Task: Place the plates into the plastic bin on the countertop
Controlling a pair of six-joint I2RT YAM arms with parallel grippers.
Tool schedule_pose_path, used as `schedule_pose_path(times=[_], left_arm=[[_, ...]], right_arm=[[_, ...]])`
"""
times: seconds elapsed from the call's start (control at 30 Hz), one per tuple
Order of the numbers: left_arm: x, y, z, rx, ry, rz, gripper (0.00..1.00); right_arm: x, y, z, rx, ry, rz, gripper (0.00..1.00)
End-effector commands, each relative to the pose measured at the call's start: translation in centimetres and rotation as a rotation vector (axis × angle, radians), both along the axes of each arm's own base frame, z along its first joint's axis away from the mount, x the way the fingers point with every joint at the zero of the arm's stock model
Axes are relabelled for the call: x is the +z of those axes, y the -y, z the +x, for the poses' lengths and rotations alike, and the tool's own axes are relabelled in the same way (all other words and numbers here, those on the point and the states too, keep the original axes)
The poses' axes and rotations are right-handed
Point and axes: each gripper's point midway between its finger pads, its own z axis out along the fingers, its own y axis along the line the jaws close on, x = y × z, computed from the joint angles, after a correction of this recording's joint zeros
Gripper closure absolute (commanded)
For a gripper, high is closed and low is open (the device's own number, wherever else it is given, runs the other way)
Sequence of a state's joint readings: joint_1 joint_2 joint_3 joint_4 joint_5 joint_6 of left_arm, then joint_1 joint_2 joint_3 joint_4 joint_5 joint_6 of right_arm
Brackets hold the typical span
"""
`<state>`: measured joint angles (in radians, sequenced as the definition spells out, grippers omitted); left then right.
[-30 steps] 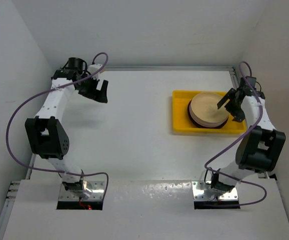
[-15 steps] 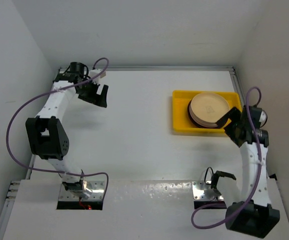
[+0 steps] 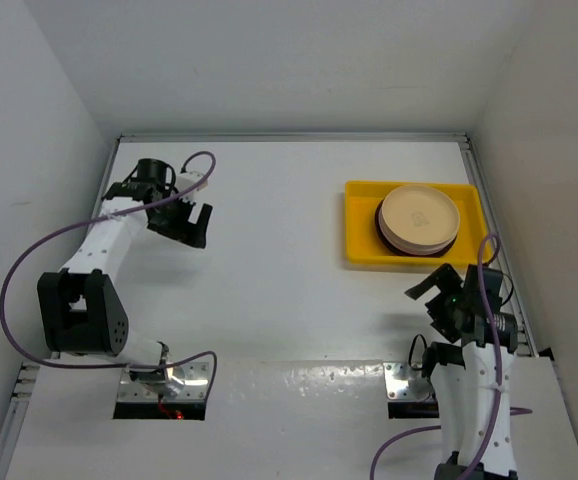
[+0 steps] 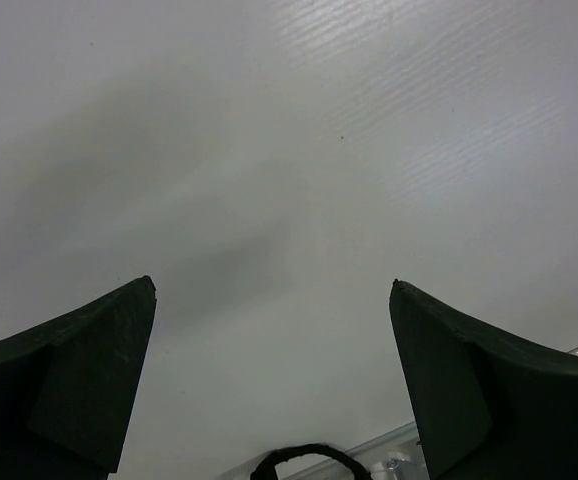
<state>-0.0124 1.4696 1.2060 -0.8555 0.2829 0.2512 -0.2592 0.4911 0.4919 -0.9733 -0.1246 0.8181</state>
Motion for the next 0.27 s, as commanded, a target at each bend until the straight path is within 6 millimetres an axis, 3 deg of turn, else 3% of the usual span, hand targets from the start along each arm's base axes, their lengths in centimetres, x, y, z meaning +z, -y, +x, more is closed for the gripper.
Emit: schedule_pose_path(times=[0.0, 0.23], left_arm=[[1.6, -0.3, -0.1, 0.001, 0.088, 0.027, 0.00], [2.6, -0.5, -1.5, 0.006, 0.134, 0.034, 0.00]], right_arm=[[0.5, -0.7, -0.1, 0.051, 0.008, 0.015, 0.00], [1.4, -1.1, 0.3, 0.118, 0.067, 0.005, 0.00]])
